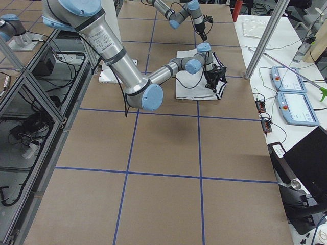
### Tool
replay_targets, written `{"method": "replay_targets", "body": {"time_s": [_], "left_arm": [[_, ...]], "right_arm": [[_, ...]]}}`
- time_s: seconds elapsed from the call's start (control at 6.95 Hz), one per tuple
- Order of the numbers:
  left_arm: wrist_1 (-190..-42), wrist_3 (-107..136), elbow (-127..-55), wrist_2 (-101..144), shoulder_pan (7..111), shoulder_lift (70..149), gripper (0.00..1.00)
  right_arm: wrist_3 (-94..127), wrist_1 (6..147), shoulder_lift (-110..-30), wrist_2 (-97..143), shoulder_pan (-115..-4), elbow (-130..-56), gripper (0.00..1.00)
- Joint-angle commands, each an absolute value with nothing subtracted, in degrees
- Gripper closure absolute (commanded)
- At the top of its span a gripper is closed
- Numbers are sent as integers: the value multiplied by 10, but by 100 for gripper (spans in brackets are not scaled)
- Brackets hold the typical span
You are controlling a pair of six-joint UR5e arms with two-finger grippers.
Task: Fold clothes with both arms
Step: 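Lay the hem down near the collar and open both grippers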
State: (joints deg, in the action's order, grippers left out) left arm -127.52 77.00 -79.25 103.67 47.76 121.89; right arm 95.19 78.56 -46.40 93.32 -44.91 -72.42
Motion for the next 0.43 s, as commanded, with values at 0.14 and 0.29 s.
{"method": "replay_targets", "body": {"time_s": [0.14, 0.29], "left_arm": [[-1309, 770, -738, 1036, 478, 1242, 100], [-1313, 770, -731, 1032, 481, 1242, 91]], "right_arm": [[951, 758, -461, 933, -449, -696, 100], [951, 757, -457, 933, -452, -695, 83]]}}
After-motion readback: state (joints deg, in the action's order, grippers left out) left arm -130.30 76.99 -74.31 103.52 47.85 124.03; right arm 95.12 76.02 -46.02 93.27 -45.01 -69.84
